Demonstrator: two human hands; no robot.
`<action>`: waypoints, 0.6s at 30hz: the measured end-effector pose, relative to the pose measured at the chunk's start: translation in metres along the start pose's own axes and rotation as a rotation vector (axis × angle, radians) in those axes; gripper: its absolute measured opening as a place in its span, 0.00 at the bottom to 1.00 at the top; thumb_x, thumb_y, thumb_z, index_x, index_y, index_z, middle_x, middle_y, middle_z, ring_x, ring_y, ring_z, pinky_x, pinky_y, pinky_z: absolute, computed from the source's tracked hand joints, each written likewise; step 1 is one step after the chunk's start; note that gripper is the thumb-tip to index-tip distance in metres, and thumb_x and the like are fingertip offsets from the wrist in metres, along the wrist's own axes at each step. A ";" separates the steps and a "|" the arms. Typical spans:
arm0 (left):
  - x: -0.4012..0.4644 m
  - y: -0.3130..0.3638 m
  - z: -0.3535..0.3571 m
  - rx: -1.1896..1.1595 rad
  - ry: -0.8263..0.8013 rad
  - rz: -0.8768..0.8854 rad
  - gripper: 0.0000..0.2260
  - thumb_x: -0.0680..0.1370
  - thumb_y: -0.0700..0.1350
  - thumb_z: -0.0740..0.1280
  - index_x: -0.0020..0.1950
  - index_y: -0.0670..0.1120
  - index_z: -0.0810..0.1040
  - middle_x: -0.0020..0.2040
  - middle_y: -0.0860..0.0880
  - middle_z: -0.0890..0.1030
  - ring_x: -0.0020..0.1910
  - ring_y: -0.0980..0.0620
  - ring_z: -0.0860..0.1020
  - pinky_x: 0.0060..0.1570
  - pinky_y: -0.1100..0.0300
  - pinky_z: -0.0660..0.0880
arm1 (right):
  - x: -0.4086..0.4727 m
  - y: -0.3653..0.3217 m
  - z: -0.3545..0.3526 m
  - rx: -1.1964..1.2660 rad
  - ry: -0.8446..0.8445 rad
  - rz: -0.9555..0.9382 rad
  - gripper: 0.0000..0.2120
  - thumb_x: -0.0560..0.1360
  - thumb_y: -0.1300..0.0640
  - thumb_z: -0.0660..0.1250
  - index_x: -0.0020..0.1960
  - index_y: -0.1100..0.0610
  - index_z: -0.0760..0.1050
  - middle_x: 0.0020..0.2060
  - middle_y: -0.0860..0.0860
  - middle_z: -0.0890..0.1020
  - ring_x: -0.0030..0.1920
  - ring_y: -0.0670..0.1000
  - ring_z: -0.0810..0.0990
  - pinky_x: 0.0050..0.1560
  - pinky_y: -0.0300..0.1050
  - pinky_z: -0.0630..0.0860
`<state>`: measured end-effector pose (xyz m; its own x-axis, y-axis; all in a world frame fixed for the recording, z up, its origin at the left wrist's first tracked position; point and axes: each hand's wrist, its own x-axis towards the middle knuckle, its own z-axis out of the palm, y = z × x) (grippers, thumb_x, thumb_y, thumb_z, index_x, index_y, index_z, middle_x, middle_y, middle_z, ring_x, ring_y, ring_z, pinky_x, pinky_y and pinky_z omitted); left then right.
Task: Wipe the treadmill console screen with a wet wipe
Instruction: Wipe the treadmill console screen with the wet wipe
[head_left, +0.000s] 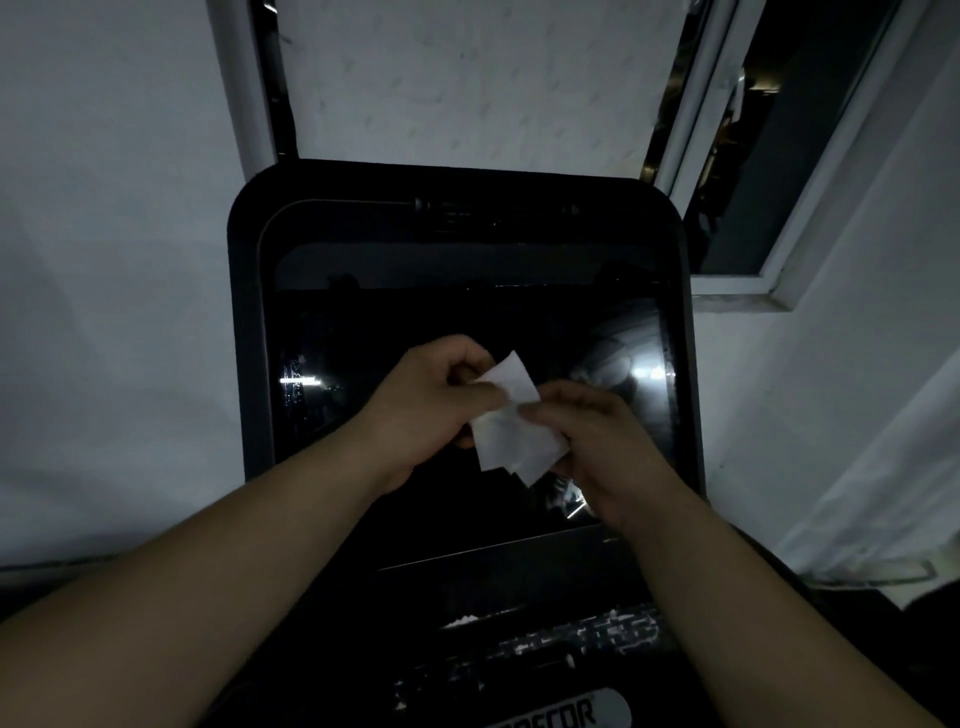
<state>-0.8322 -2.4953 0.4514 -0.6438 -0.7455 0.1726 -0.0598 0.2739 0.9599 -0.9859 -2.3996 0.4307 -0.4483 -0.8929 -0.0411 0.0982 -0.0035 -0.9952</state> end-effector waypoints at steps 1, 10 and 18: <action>-0.001 -0.004 -0.001 0.126 0.016 0.133 0.04 0.76 0.39 0.73 0.47 0.47 0.80 0.42 0.47 0.81 0.39 0.56 0.79 0.39 0.61 0.75 | 0.001 0.001 0.003 0.031 0.001 0.016 0.04 0.74 0.65 0.69 0.47 0.61 0.83 0.44 0.59 0.85 0.44 0.55 0.84 0.43 0.46 0.79; -0.022 -0.043 -0.015 0.952 0.045 0.723 0.14 0.74 0.50 0.67 0.56 0.48 0.83 0.47 0.50 0.77 0.43 0.50 0.77 0.36 0.54 0.77 | 0.007 0.008 0.018 0.395 -0.105 0.287 0.11 0.74 0.51 0.70 0.49 0.59 0.83 0.44 0.57 0.85 0.43 0.53 0.85 0.50 0.48 0.80; -0.039 -0.065 -0.078 1.162 0.094 0.656 0.25 0.78 0.56 0.69 0.72 0.46 0.77 0.63 0.45 0.80 0.59 0.44 0.78 0.55 0.46 0.77 | 0.031 0.004 0.036 -0.405 0.458 -0.432 0.10 0.71 0.67 0.71 0.47 0.54 0.80 0.37 0.48 0.82 0.37 0.43 0.78 0.42 0.33 0.73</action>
<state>-0.7441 -2.5310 0.3995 -0.7513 -0.3035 0.5860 -0.4017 0.9148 -0.0413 -0.9669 -2.4435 0.4287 -0.7064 -0.5730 0.4156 -0.4656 -0.0662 -0.8825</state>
